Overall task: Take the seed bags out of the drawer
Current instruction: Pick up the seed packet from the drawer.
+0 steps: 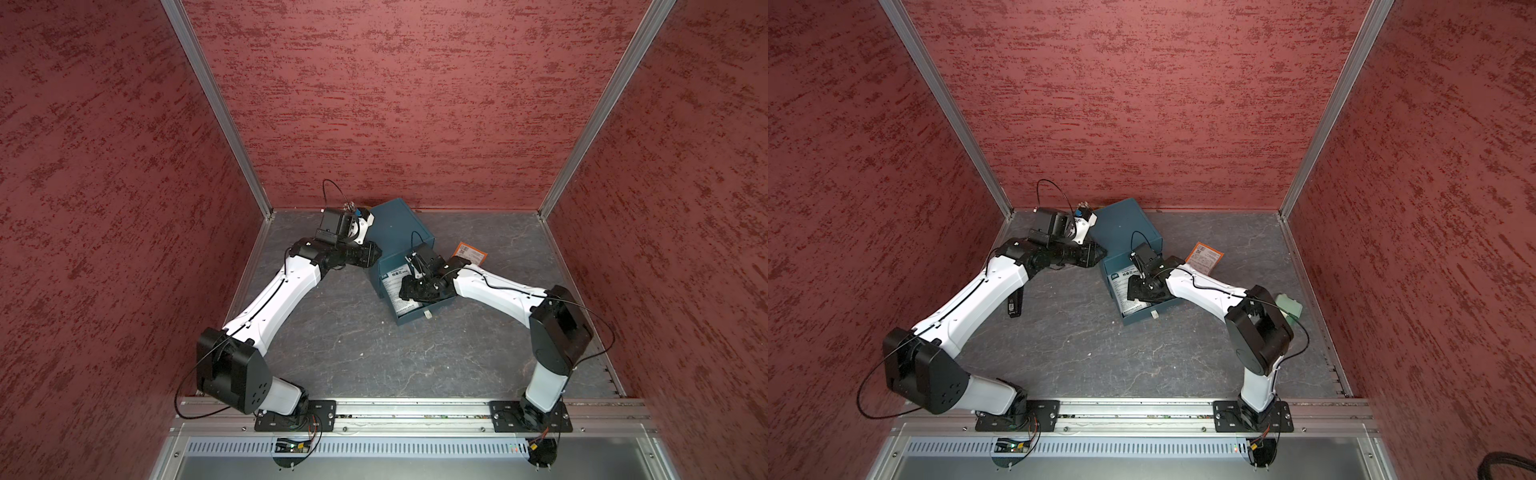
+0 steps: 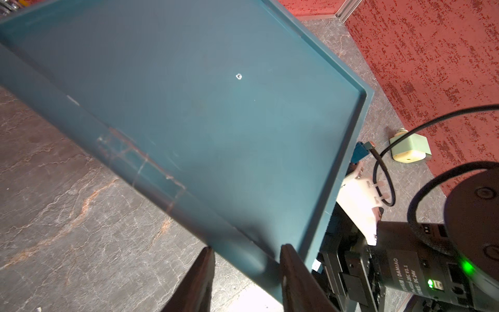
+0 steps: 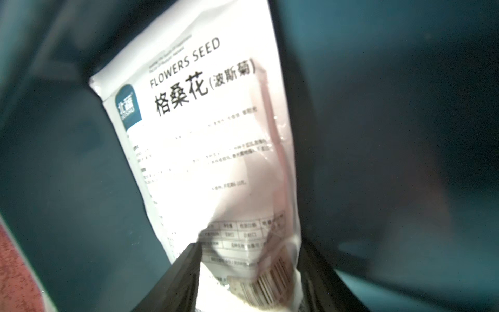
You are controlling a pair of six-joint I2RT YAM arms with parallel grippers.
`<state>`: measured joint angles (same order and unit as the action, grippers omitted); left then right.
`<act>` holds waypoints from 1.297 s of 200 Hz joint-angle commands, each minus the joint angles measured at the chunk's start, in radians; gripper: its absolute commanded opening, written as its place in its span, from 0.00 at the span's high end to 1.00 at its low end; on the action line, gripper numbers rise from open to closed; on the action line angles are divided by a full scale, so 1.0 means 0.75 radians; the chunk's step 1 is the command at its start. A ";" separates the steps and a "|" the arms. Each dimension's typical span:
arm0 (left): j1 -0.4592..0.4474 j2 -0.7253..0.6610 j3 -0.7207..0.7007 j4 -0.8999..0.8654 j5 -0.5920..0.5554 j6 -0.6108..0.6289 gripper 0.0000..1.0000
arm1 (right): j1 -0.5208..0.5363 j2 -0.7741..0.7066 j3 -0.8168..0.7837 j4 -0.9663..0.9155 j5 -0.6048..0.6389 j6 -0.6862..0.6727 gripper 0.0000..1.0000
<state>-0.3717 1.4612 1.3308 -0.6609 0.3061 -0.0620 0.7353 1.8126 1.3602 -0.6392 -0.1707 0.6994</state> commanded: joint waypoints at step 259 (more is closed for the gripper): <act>-0.064 0.082 -0.047 -0.223 0.029 0.091 0.61 | -0.009 -0.234 -0.075 0.104 -0.021 0.220 0.95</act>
<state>-0.3862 1.4693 1.3430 -0.6697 0.3161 -0.0315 0.7372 1.6806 1.2991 -0.5514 -0.1986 0.8394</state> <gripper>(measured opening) 0.390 0.074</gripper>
